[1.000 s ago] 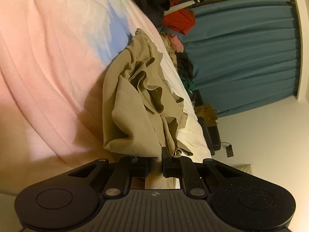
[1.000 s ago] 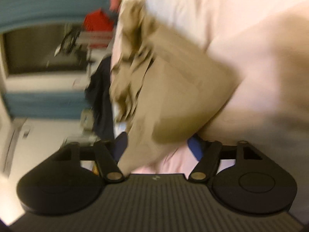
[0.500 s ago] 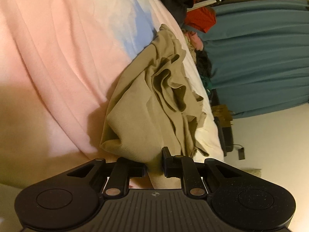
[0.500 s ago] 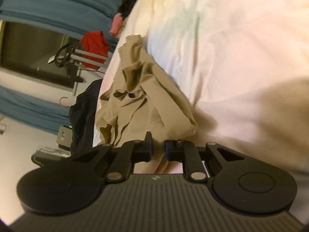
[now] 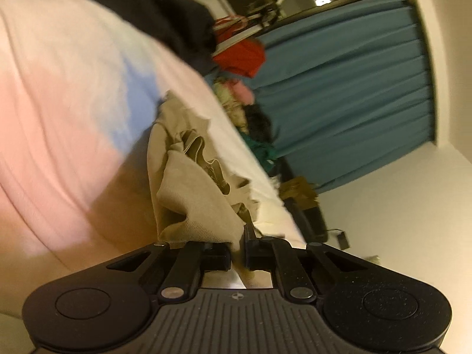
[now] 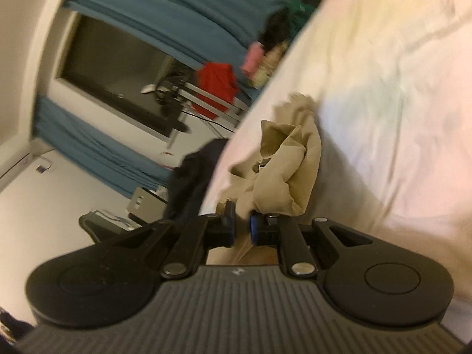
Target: Fold clothes
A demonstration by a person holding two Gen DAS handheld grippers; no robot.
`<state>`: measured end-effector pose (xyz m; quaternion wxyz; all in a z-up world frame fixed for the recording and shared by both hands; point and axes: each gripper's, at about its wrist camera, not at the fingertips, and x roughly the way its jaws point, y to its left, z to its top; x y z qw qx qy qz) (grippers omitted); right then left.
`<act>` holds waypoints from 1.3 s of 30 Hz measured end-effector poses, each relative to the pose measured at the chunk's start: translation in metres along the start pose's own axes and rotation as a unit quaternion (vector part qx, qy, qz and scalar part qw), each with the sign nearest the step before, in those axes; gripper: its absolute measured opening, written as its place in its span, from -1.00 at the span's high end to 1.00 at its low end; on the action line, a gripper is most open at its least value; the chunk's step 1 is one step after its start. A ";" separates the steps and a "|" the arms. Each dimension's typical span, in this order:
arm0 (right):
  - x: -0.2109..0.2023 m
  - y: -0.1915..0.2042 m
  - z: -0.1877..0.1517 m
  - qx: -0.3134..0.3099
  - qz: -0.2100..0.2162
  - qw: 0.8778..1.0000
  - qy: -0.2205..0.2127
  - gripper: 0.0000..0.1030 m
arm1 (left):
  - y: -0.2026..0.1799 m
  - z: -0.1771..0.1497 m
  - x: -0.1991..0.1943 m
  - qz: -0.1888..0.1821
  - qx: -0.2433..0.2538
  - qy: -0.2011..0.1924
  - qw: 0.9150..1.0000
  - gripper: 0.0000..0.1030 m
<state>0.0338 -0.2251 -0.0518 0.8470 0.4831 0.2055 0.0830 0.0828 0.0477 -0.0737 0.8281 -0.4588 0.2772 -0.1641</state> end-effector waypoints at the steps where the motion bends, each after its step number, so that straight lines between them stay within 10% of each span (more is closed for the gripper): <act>1: -0.008 0.007 0.000 -0.007 0.003 1.000 -0.002 0.76 | -0.004 0.000 -0.007 -0.007 0.001 -0.003 1.000 0.85; 19: -0.139 0.047 -0.053 -0.055 -0.003 0.997 0.050 0.76 | -0.027 -0.080 -0.146 0.024 0.006 -0.005 1.000 0.85; 39: 0.080 -0.011 0.014 -0.008 -0.108 0.994 0.035 0.76 | -0.022 0.023 0.074 0.159 0.135 0.047 0.977 0.83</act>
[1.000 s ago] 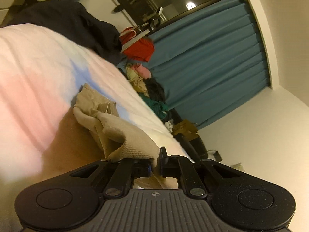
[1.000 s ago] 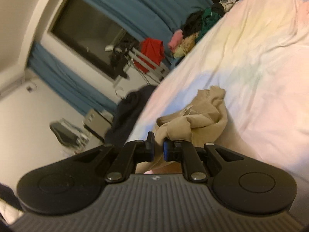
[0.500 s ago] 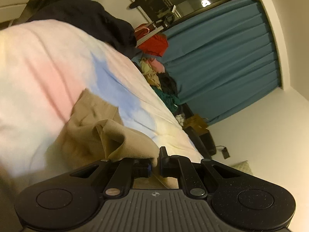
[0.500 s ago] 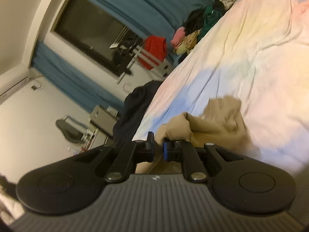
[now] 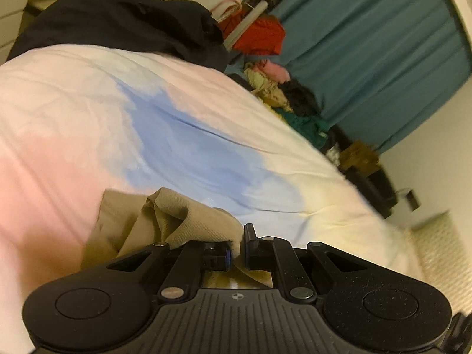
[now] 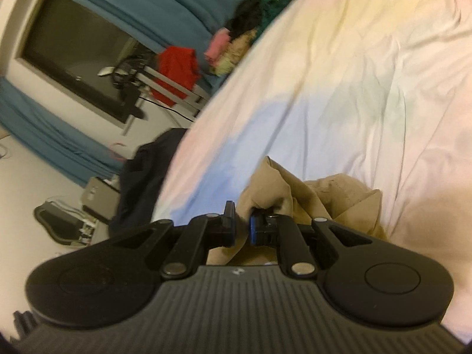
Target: Fold clothes
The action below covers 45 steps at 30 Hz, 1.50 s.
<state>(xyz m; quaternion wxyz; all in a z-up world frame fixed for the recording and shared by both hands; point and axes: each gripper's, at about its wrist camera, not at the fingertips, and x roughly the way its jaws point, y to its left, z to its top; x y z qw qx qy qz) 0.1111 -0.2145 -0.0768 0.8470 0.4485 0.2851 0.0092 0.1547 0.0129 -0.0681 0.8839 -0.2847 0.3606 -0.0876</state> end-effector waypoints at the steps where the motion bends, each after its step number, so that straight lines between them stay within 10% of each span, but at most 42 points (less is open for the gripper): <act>1: 0.011 -0.007 0.001 0.003 -0.006 1.000 0.005 0.76 | 0.000 0.000 0.010 0.005 0.013 0.001 1.000 0.83; 18: 0.050 -0.029 -0.006 -0.008 -0.032 0.999 0.028 0.71 | 0.004 -0.009 0.050 0.039 0.093 0.017 0.995 0.78; 20: 0.041 -0.026 -0.005 -0.014 -0.019 0.999 0.023 0.64 | -0.003 -0.011 0.043 0.038 0.112 0.011 0.993 0.49; 22: 0.032 -0.024 -0.003 -0.015 0.016 1.000 0.021 0.06 | -0.010 -0.013 0.035 0.033 0.135 0.003 0.990 0.18; 24: 0.019 -0.020 0.000 -0.018 0.048 0.999 0.008 -0.94 | -0.018 -0.015 0.025 0.025 0.151 -0.010 0.988 -0.27; 25: 0.011 -0.017 0.001 -0.021 0.061 0.998 -0.005 -1.00 | -0.021 -0.016 0.019 0.021 0.159 -0.017 0.987 -0.39; 32: -0.027 0.008 0.002 -0.118 0.089 0.988 -0.050 -0.93 | -0.029 -0.027 -0.011 0.028 0.218 -0.046 0.974 -0.66; 38: 0.004 0.008 -0.011 -0.181 0.035 0.982 0.035 0.16 | -0.021 -0.033 0.001 0.060 0.255 -0.023 0.965 -0.66; 45: 0.046 0.005 -0.022 -0.244 -0.053 0.967 0.046 0.36 | -0.006 -0.024 0.047 0.106 0.254 -0.008 0.961 -0.65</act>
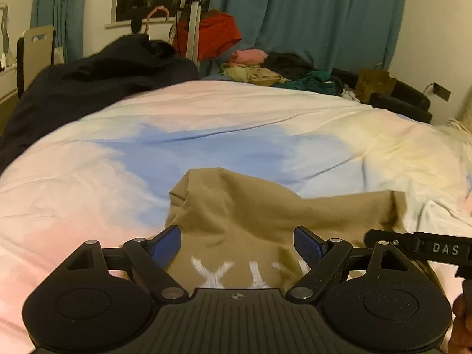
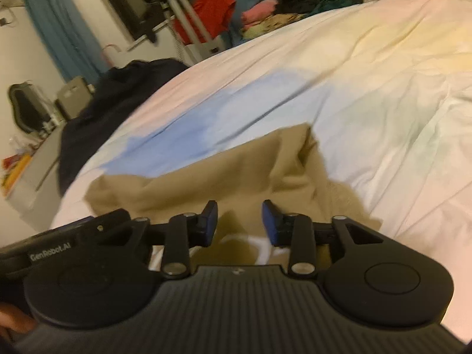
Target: Fold clothes
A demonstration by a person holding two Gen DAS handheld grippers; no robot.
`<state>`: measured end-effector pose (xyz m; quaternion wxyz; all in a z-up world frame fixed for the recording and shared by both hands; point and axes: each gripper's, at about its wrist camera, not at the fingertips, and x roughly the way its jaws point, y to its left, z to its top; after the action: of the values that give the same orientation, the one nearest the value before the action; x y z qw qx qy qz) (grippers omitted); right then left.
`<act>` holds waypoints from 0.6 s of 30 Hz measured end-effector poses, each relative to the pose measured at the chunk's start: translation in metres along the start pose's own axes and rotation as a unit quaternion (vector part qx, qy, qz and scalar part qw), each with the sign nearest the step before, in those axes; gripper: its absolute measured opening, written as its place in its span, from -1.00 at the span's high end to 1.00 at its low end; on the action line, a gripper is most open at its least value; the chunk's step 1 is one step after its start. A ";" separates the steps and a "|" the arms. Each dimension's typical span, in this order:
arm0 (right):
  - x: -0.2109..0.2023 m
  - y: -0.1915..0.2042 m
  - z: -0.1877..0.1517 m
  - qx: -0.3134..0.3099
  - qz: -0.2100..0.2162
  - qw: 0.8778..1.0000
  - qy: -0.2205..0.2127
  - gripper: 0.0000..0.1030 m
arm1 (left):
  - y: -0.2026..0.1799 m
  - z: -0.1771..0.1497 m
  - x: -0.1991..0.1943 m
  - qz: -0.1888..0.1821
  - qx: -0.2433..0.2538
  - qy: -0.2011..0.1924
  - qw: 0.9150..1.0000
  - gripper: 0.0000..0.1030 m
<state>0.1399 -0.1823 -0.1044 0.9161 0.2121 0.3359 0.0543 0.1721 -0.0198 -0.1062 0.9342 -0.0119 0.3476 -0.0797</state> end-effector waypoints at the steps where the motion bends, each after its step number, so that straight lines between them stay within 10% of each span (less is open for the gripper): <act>1: -0.001 0.000 0.001 -0.008 -0.016 1.000 -0.010 0.36 | 0.001 0.001 0.007 0.004 0.002 0.006 1.000 -0.65; 5: -0.004 -0.009 0.000 -0.018 -0.063 0.998 -0.025 0.36 | 0.007 -0.005 0.016 0.035 0.016 0.014 0.999 -0.65; 18: -0.056 0.023 -0.020 -0.058 -0.005 0.998 -0.025 0.28 | 0.000 -0.015 -0.046 -0.028 -0.020 0.006 0.999 -0.65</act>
<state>0.0850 -0.1676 -0.0751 0.9351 0.1579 0.3106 0.0642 0.1285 -0.0117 -0.0879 0.9292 -0.0394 0.3540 -0.0986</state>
